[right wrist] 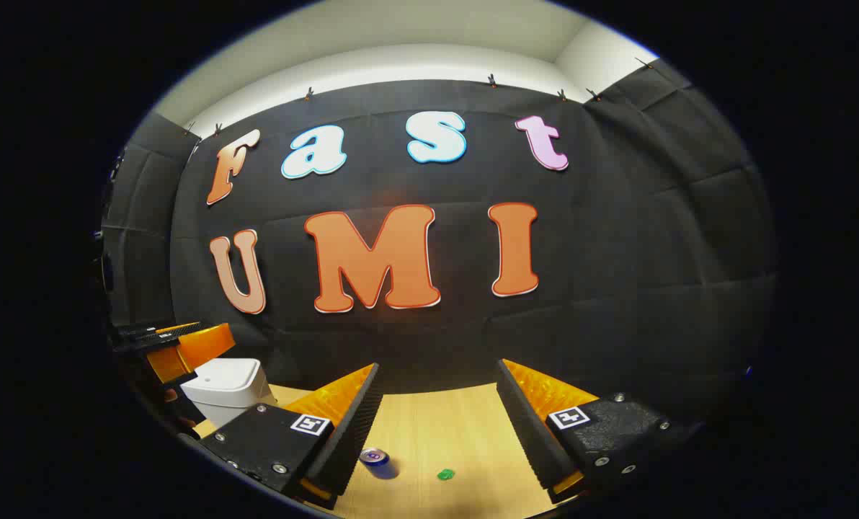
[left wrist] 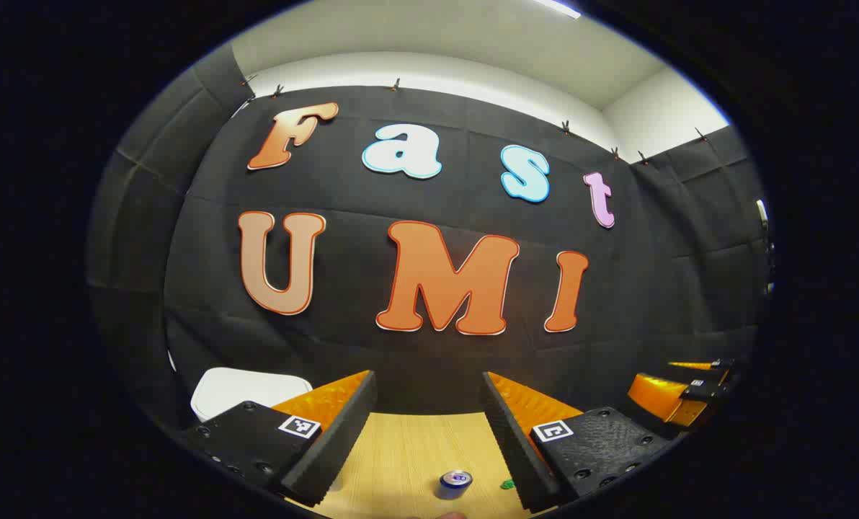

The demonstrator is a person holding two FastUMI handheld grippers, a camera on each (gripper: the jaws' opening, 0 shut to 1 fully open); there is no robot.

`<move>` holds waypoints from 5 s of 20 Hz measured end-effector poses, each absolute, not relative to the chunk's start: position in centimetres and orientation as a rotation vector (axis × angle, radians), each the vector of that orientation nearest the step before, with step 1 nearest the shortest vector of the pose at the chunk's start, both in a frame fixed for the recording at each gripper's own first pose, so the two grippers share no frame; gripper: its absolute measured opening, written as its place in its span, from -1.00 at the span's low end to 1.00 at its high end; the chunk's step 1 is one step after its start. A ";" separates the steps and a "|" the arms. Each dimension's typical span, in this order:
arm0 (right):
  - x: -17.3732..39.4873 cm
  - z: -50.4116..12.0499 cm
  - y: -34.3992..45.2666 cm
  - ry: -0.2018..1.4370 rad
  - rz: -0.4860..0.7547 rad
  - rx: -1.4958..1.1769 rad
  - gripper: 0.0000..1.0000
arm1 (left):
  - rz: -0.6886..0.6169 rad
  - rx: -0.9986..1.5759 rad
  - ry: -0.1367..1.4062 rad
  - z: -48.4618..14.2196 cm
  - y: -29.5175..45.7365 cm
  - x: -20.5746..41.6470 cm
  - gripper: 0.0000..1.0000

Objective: Press the lid of the desktop garbage bin to open it, pick up the crumpled paper on the desktop and throw it into the bin, then pick up the pop can on the desktop and drop it into the bin, and finally close the garbage bin lid.

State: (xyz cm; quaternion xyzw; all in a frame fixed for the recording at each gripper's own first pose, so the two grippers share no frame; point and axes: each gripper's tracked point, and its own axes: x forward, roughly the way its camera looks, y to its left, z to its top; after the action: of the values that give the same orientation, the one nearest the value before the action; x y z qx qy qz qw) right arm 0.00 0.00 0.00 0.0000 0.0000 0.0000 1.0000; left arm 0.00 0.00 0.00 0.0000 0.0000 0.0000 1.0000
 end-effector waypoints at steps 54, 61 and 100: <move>-0.9 -1.7 4.0 -0.007 0.206 -0.110 0.88 | 0.217 0.100 0.003 -2.5 1.8 -4.5 0.61; 0.5 -1.9 6.1 -0.006 0.240 -0.106 0.89 | 0.365 0.079 0.051 -1.6 10.9 -2.8 -0.24; 1.4 -12.0 3.2 0.215 0.198 -0.124 0.89 | 0.328 0.160 0.072 -3.5 15.6 -0.3 0.63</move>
State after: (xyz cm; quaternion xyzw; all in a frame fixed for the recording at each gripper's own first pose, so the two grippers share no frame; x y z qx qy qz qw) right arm 1.42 3.19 -12.02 -0.0615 0.1072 0.0987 0.9874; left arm -0.30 15.55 -3.54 0.0795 0.0357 0.1632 0.9827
